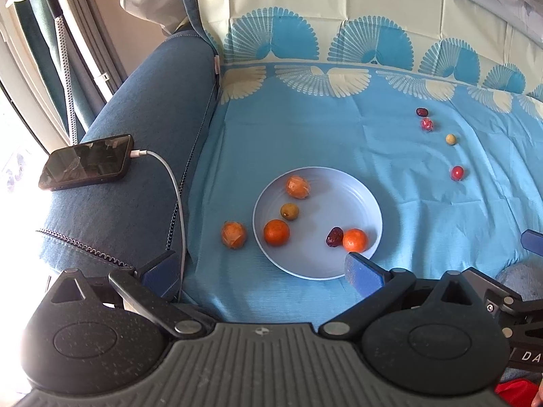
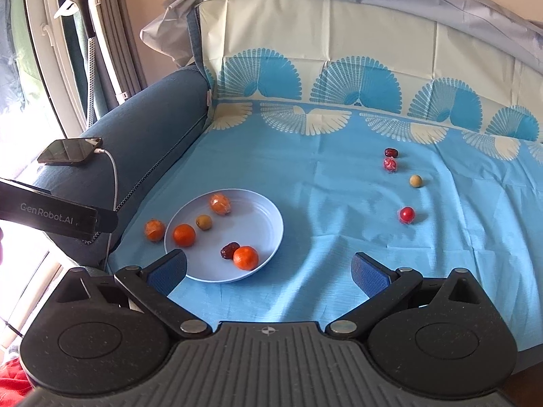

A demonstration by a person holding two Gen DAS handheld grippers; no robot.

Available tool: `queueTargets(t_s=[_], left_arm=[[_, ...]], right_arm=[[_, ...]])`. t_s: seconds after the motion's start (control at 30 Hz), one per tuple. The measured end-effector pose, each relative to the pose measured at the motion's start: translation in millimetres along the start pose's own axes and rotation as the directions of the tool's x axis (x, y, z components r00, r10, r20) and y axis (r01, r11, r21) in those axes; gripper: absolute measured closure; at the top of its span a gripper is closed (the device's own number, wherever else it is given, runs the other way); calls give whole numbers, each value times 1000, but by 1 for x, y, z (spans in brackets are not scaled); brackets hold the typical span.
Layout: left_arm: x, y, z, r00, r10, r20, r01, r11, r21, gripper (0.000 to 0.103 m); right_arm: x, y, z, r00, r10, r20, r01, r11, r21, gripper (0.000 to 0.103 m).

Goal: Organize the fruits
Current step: 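Withdraw both open tools and move them toward the remaining fruits, then grasp a netted red fruit with the left tool while the right tool grasps a red tomato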

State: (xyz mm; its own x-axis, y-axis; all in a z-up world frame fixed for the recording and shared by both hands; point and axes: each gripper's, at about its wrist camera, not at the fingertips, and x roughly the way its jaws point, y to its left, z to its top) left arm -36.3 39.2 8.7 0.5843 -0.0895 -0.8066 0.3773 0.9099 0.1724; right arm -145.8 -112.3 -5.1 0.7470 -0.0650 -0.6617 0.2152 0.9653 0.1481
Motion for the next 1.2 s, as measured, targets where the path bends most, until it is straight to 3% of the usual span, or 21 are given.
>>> queueTargets(t_s=[0.23, 0.4, 0.53, 0.8, 1.0, 1.2], left_arm=[[26, -16, 26, 999, -26, -24, 26, 1000, 9, 0], [56, -44, 51, 1000, -14, -28, 16, 998, 60, 0], [87, -73, 79, 998, -56, -25, 58, 994, 93, 0], [176, -171, 154, 985, -172, -2, 169, 968, 186, 0], [259, -246, 200, 974, -226, -27, 225, 943, 244, 0], [316, -293, 226, 956, -286, -68, 294, 917, 268, 0]], right_arm=[[23, -26, 8, 998, -55, -2, 55, 997, 49, 1], [46, -63, 13, 988, -156, 19, 153, 982, 108, 1], [75, -98, 12, 970, -243, 16, 238, 958, 163, 1], [161, -160, 8, 942, -335, -3, 326, 916, 232, 1], [231, -190, 10, 933, -361, 0, 355, 916, 186, 1], [258, -207, -4, 931, -365, -8, 362, 918, 162, 4]])
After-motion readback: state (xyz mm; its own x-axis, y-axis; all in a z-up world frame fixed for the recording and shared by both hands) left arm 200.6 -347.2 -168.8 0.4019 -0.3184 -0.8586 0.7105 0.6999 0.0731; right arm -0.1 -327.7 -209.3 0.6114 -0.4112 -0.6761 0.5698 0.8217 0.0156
